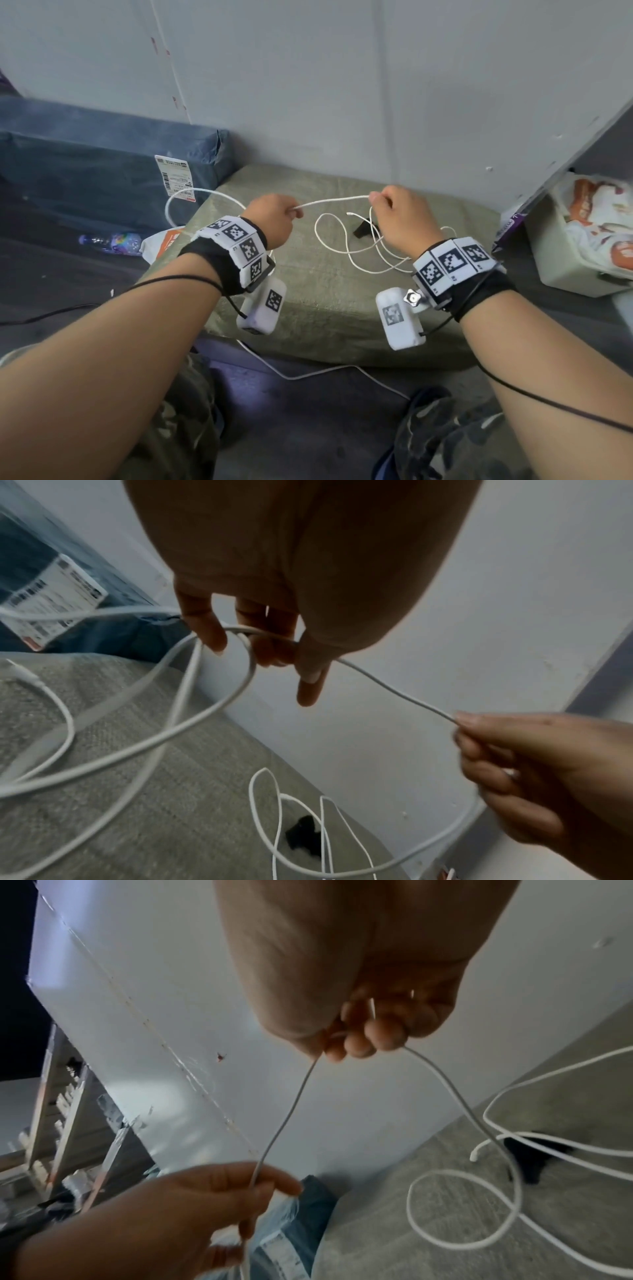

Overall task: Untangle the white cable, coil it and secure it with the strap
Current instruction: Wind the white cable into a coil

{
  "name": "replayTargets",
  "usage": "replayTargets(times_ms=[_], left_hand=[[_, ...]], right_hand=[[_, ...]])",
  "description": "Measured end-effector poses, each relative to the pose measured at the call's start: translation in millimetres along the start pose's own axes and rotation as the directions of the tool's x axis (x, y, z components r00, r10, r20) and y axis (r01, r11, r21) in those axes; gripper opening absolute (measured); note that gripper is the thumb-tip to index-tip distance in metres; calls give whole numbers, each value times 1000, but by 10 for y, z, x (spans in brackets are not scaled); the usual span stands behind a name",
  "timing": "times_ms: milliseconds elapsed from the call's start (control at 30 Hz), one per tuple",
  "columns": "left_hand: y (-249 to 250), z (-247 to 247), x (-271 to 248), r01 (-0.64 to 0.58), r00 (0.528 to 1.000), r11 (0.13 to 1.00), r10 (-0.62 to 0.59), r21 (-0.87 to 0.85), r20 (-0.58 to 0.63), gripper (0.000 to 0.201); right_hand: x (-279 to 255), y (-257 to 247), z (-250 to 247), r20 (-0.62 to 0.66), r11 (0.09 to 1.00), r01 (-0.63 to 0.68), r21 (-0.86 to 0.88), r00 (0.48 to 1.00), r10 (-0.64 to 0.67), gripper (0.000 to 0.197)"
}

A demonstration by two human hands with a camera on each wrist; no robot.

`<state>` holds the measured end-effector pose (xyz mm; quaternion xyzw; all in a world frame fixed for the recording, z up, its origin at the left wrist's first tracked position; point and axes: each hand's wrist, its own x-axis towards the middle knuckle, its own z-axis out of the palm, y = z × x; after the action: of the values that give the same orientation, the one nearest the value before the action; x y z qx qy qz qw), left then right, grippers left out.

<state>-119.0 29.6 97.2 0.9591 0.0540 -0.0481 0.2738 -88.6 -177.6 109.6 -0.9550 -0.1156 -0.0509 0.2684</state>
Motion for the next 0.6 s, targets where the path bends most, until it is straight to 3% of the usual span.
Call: replayTargets(times_ms=[167, 300, 367, 500, 600], left_hand=[[-121, -88, 60, 61, 996, 998, -62, -21, -61, 27], [-196, -122, 77, 100, 991, 995, -101, -13, -85, 27], [-227, -141, 63, 130, 985, 991, -133, -31, -113, 26], [-213, -130, 38, 129, 983, 986, -140, -103, -115, 25], [-125, -108, -3, 72, 990, 995, -80, -69, -119, 23]], right_hand=[[89, 108, -200, -145, 975, -206, 87, 965, 217, 31], [138, 184, -304, -228, 925, -321, 204, 903, 363, 31], [165, 241, -323, -195, 904, -368, 216, 891, 410, 32], [112, 294, -303, -62, 922, -379, 83, 921, 384, 19], [43, 181, -238, 20, 949, -303, 83, 953, 302, 34]])
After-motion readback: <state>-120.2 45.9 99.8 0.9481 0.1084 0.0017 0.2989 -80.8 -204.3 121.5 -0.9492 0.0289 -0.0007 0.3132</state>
